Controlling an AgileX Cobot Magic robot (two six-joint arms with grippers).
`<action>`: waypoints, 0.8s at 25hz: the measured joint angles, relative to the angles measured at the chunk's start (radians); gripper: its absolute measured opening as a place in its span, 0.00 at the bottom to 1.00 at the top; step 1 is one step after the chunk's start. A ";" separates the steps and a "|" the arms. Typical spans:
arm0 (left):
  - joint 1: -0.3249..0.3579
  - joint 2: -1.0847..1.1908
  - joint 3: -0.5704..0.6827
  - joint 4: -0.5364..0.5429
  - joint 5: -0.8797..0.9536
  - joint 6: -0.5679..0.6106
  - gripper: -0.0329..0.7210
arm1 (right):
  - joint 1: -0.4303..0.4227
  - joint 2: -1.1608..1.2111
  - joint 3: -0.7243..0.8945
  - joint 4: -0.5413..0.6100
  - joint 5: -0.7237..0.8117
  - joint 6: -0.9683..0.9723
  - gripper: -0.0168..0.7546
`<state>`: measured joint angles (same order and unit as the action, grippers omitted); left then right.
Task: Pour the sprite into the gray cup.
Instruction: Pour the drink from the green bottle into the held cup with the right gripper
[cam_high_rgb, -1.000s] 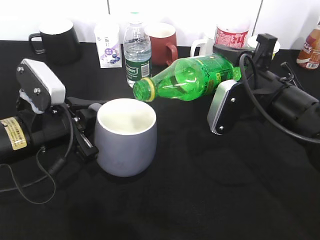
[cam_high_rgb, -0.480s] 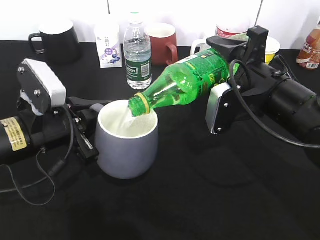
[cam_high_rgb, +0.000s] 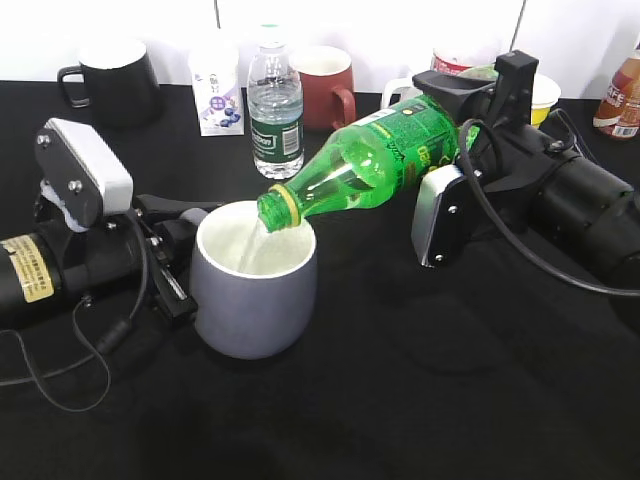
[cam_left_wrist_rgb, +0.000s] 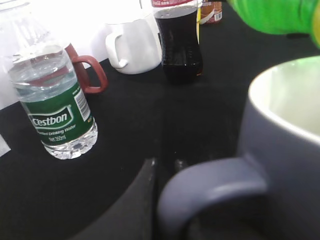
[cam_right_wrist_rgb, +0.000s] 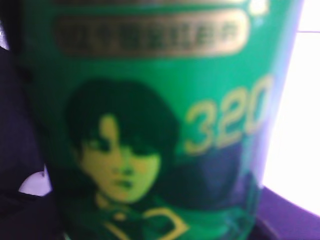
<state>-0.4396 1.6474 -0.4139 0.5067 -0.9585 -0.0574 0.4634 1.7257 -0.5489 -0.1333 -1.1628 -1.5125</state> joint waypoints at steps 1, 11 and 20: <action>0.000 0.000 0.000 0.000 0.000 0.000 0.12 | 0.000 0.000 0.000 0.000 0.000 0.000 0.55; 0.000 0.000 0.000 0.000 0.003 0.001 0.12 | 0.000 0.000 0.000 0.000 -0.007 -0.001 0.55; 0.000 0.001 0.000 -0.043 -0.043 0.003 0.12 | 0.000 0.000 0.000 0.007 -0.008 0.297 0.55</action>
<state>-0.4396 1.6482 -0.4139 0.4638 -1.0013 -0.0544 0.4634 1.7257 -0.5489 -0.1264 -1.1713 -1.2152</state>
